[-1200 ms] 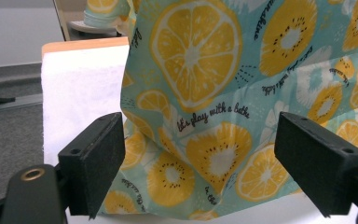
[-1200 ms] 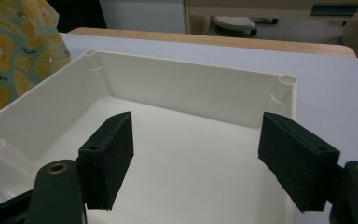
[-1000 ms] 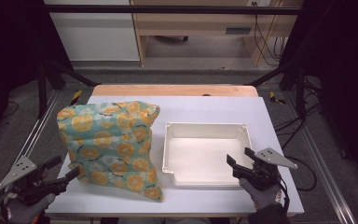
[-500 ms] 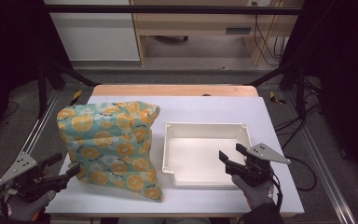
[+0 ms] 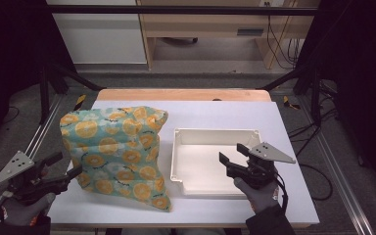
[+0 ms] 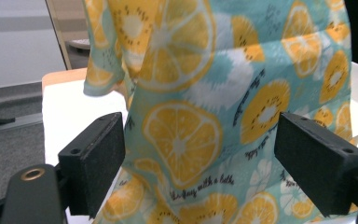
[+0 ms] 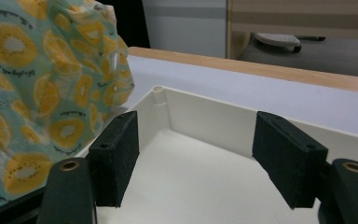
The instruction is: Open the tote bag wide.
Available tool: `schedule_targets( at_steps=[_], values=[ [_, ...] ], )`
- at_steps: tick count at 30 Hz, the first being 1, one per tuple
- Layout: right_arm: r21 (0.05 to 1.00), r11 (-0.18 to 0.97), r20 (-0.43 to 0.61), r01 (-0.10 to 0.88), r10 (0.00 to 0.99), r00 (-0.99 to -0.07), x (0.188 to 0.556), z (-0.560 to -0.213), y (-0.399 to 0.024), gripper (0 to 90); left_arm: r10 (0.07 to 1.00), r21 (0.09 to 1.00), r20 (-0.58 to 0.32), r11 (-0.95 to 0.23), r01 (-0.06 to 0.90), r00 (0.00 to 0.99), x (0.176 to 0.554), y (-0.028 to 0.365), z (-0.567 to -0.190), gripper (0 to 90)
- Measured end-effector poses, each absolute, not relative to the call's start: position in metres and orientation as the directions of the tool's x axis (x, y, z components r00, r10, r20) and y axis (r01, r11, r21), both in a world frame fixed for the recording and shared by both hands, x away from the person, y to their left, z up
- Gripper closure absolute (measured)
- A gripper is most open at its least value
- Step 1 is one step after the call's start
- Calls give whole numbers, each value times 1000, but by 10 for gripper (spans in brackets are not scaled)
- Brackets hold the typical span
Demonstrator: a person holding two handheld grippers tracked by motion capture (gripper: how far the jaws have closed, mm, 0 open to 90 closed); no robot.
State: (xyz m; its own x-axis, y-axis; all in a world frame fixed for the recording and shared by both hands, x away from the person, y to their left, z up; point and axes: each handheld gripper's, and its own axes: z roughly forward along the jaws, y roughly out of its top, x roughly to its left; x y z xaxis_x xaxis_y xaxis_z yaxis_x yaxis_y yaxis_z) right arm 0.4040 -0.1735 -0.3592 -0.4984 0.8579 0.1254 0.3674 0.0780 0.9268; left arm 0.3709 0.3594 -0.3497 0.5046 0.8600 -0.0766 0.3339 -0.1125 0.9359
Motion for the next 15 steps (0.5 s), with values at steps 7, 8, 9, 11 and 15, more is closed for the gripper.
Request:
schedule_targets(
  at_steps=[7,8,9,11,15],
  values=[
    [936,75,132,345,832,-538,410,-348,-154,323,860,939,-80,-105,328,505,373,358,-343,158],
    [936,75,132,345,832,-538,410,-348,-154,323,860,940,-81,-103,326,505,373,358,-342,158],
    [937,74,134,342,826,-547,411,-347,-148,325,859,941,-80,-102,322,506,374,357,-340,159],
    [937,74,135,340,825,-549,412,-346,-146,326,856,943,-80,-102,318,510,375,357,-337,160],
    [938,82,134,337,810,-571,414,-343,-135,337,856,945,-77,-100,311,511,377,355,-333,161]
  ],
)
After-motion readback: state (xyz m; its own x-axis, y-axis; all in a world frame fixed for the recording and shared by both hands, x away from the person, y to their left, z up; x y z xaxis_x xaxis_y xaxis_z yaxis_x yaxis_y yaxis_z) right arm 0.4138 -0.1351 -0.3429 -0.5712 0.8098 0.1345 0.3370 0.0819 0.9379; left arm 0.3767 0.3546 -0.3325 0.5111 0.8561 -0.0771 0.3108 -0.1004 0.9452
